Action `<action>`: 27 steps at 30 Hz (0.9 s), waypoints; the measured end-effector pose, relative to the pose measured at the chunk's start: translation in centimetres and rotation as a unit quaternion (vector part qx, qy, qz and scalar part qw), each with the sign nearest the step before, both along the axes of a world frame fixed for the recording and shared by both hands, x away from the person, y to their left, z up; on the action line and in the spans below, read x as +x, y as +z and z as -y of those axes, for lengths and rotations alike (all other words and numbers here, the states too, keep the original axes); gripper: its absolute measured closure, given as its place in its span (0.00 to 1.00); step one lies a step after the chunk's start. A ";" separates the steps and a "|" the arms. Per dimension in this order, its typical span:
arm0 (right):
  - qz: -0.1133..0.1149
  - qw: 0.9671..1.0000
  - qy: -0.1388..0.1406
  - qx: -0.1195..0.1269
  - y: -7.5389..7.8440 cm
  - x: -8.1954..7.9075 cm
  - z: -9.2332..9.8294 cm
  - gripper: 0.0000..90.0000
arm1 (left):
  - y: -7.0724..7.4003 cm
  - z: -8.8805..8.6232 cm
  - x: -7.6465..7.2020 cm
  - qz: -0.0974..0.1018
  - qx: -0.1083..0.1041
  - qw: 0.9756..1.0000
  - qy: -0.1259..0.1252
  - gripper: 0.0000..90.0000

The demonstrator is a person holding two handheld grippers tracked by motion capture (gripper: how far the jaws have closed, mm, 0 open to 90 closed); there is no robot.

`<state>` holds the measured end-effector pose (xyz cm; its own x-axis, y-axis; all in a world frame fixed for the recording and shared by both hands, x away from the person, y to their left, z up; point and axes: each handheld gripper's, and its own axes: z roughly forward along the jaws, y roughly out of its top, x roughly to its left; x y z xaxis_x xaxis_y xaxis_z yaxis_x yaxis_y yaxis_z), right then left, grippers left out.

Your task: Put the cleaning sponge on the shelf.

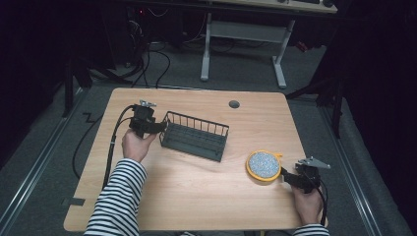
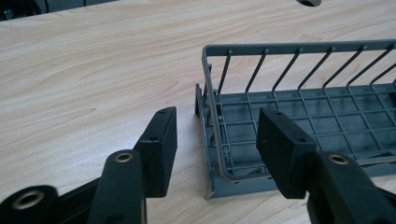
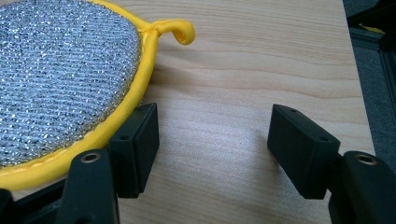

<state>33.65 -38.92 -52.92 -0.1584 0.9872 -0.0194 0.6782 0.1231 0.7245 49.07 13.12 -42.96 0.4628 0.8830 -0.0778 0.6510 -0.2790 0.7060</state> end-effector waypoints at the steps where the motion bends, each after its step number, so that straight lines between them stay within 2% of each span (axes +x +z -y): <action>1: 0.001 1.000 0.001 0.000 0.0 0.0 0.0 0.38 | -0.1 0.0 0.1 -0.002 0.002 1.000 0.001 0.56; 6: 0.001 1.000 0.000 0.001 0.0 0.0 0.0 0.38 | -0.6 0.0 0.4 -0.005 0.006 1.000 0.006 0.62; 12: 0.001 1.000 0.001 0.000 0.0 0.0 0.0 0.38 | -1.3 0.3 0.7 -0.011 0.014 1.000 0.001 0.67; 17: 0.001 1.000 0.000 0.000 0.0 0.0 0.0 0.38 | -1.4 0.2 0.6 -0.013 0.000 1.000 -0.002 0.73; 22: 0.000 1.000 0.000 0.000 0.0 0.0 0.0 0.38 | -1.4 0.4 0.1 -0.010 0.003 1.000 -0.011 0.79; 27: 0.000 1.000 0.000 0.000 0.0 0.0 0.0 0.38 | -1.4 0.4 -0.4 -0.006 0.002 1.000 -0.013 0.80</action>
<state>33.64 -38.91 -52.92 -0.1586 0.9871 -0.0197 0.6784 0.1234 0.7242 48.65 12.74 -44.40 0.4848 0.8710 -0.0797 0.6519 -0.2990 0.6968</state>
